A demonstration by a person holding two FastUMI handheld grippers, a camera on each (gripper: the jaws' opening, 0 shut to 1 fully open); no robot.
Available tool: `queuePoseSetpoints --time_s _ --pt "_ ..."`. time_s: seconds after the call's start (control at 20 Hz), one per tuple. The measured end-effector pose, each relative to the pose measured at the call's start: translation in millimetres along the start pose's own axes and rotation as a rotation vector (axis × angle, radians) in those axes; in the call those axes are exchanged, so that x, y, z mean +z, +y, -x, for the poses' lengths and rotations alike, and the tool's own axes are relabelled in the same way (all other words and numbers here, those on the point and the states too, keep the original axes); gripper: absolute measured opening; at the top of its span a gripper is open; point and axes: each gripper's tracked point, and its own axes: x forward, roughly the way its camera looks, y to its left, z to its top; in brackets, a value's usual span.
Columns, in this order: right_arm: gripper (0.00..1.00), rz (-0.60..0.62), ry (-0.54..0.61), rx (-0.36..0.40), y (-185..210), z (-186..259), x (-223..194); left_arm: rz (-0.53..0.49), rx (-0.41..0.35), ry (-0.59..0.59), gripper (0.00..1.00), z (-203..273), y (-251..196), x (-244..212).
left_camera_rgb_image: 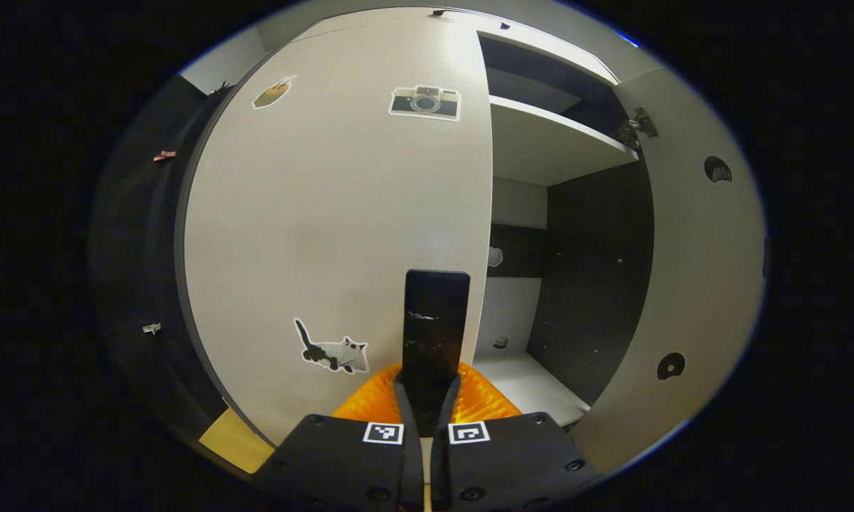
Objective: Open the right door of the double-door shoe cabinet with the right hand, and open the left door with the left hand.
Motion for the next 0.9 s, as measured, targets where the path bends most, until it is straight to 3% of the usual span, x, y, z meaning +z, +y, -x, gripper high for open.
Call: queuePoseSetpoints --time_s 0.3,0.55,0.9 --pt "0.98 -0.012 0.013 -0.029 8 7 -3 0.027 -0.048 -0.018 0.09 35 12 -3" --pt "0.98 0.07 -0.028 -0.101 9 8 8 0.033 -0.098 -0.023 0.08 68 29 -7" --pt "0.98 0.062 0.0 -0.135 42 18 -5 0.041 -0.148 -0.034 0.08 102 61 -4"
